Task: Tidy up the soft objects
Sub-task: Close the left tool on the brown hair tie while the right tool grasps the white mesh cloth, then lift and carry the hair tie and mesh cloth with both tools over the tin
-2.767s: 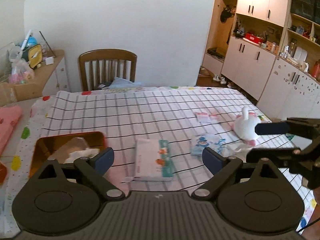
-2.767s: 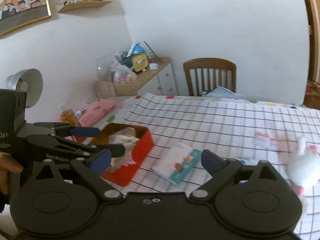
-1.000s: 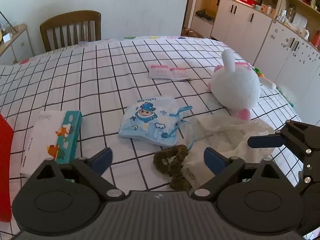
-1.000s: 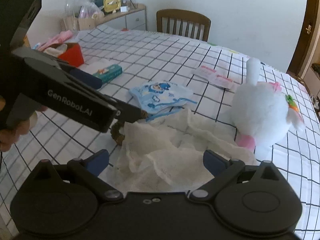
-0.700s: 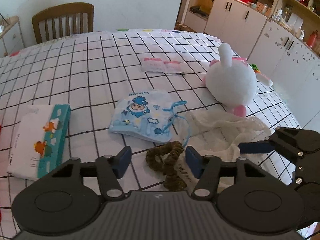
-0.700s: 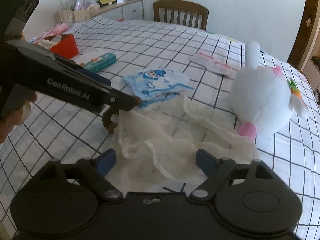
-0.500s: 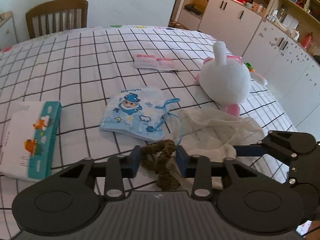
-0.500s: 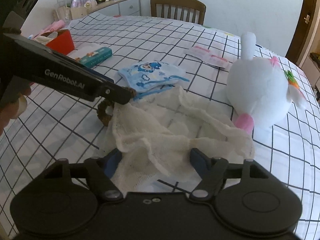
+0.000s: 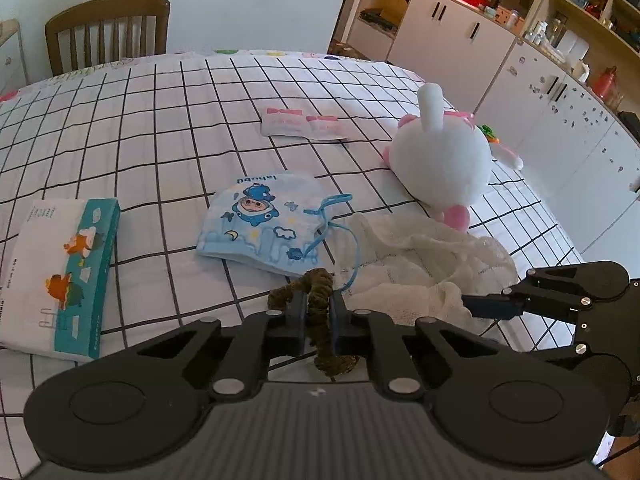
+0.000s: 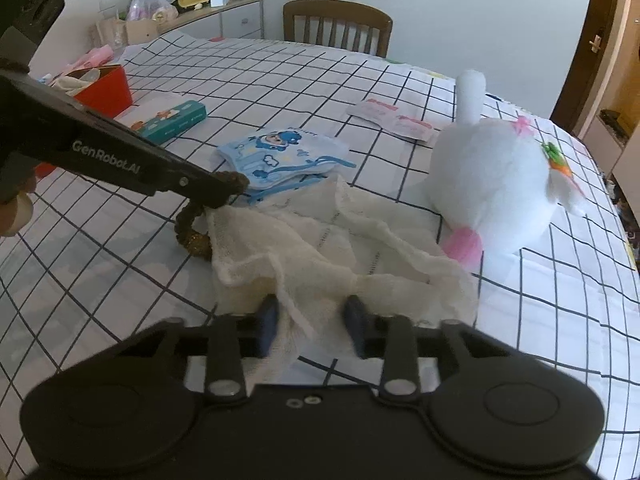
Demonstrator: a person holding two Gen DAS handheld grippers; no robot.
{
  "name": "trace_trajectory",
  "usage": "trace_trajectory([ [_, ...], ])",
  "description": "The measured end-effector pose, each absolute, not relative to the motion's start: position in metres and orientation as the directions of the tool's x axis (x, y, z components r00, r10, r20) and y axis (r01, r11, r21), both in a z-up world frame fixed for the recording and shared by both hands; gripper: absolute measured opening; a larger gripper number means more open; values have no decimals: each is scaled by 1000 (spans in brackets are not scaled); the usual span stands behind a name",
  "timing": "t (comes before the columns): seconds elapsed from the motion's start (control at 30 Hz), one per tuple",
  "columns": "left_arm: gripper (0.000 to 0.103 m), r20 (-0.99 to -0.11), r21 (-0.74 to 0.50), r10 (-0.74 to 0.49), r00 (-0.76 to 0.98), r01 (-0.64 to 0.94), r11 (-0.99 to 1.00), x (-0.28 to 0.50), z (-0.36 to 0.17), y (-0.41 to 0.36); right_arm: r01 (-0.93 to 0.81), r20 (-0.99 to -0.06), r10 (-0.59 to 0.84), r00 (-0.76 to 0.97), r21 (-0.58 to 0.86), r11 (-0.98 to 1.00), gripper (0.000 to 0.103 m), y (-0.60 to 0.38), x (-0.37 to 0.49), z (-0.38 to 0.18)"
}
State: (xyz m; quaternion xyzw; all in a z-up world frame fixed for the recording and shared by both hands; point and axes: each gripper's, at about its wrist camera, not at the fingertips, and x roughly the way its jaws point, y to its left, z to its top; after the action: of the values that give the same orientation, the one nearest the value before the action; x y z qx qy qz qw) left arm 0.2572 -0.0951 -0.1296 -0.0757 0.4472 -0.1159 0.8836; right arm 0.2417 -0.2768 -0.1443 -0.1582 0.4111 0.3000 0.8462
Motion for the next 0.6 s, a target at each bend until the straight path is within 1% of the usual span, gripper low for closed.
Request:
trace_trajectory([
  [0.03, 10, -772, -235, -268, 577, 134, 963, 256, -129, -94, -632, -790, 372, 487, -25, 774, 20, -277, 242, -144],
  [0.1, 10, -766, -236, -267, 584, 130, 963, 253, -126, -91, -618, -788, 363, 498, -28, 786, 15, -279, 242, -143],
  [0.2, 10, -761, -230, -258, 595, 125, 965, 249, -121, -87, -583, -777, 368, 511, 1, 812, 11, -288, 241, -138],
  [0.6, 10, -748, -218, -224, 624, 88, 972, 229, -108, -67, -566, -673, 460, 579, 73, 821, 7, -304, 221, -83],
])
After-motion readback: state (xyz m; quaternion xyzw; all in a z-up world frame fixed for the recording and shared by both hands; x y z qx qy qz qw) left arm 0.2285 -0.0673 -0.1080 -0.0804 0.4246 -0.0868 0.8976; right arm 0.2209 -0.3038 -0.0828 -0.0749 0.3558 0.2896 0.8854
